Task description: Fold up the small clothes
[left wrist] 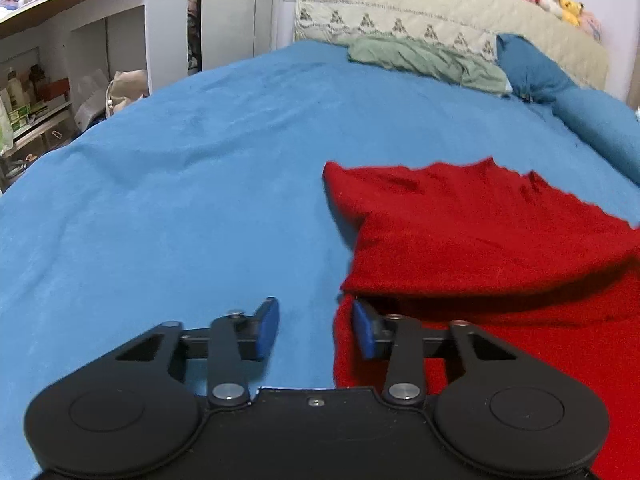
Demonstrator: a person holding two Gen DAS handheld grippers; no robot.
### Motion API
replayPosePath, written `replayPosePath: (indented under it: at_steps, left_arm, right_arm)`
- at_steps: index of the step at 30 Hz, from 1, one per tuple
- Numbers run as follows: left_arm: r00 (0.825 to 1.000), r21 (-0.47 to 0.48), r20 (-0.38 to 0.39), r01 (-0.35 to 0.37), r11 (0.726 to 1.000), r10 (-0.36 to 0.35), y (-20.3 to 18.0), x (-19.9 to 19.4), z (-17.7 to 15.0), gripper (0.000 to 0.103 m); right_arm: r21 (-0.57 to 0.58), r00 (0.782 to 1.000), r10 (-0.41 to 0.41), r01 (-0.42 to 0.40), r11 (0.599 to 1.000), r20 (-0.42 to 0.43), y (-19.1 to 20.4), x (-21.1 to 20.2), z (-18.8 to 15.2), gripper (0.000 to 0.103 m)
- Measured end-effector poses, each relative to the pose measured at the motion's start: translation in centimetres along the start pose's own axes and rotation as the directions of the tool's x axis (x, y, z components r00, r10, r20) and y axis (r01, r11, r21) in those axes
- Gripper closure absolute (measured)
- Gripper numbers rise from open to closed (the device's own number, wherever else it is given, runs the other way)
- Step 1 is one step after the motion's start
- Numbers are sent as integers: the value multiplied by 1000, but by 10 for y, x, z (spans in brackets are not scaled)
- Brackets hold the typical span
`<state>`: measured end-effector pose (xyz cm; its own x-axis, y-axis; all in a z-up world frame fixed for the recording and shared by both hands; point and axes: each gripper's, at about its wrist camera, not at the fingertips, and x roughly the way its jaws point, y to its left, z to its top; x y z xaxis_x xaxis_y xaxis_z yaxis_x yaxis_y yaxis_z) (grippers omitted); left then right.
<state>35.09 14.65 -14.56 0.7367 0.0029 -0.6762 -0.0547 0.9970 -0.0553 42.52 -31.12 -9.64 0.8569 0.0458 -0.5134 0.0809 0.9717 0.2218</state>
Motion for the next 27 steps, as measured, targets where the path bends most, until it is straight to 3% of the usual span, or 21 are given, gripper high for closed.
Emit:
replayPosePath:
  at_steps: [4,6,7,8,10,11,12,15,17,19,23,27]
  left_arm:
    - [998,-39,-60,3,999,-5,8,-7,1,67]
    - [997,-54,-79,1,999,-6,11,-13,3,76]
    - [997,-58,-73,-1,998,-3,12,-17,4,82]
    - [999,-59,-49,8,998,-11,12,-24,7,81]
    - [999,-48,10,53,997,-53,5,-36,15,76]
    - [996,-33,37,84,996,-83,-1,-41,20,68]
    - [992,-9,59,109,994,-109,-9,-43,24,65]
    - [984,99,84,148,984,-156,-38,-35,32,49]
    - [980,119,68,178,977,-187,-50,-20,32,47]
    - [985,95,23,171,981,-174,-52,-3,28,47]
    - [985,77,-17,174,982,-174,-47,13,15,47]
    - [985,69,-25,172,983,-171,-47,13,16,47]
  right_arm:
    - [27,998,-19,20,999,-61,-15,4,-36,82]
    - [30,994,-46,49,998,-95,-22,5,-49,82]
    - [35,992,-59,63,997,-109,-25,3,-53,80]
    - [36,989,-85,89,995,-118,-27,-1,-58,77]
    - [21,990,-99,101,995,-99,-28,-10,-62,57]
    - [4,995,-82,82,997,-61,-24,-21,-67,34]
    - [-17,998,-63,63,998,-23,-19,-29,-69,23]
    - [-77,1000,28,-28,997,-8,-2,-34,-73,22]
    - [-99,996,79,-81,992,-28,10,-27,-76,22]
    - [-114,994,104,-108,988,-40,18,-20,-81,22]
    - [-121,994,69,-79,989,-85,15,3,-91,22]
    - [-57,997,37,-41,998,-68,-2,13,-92,24]
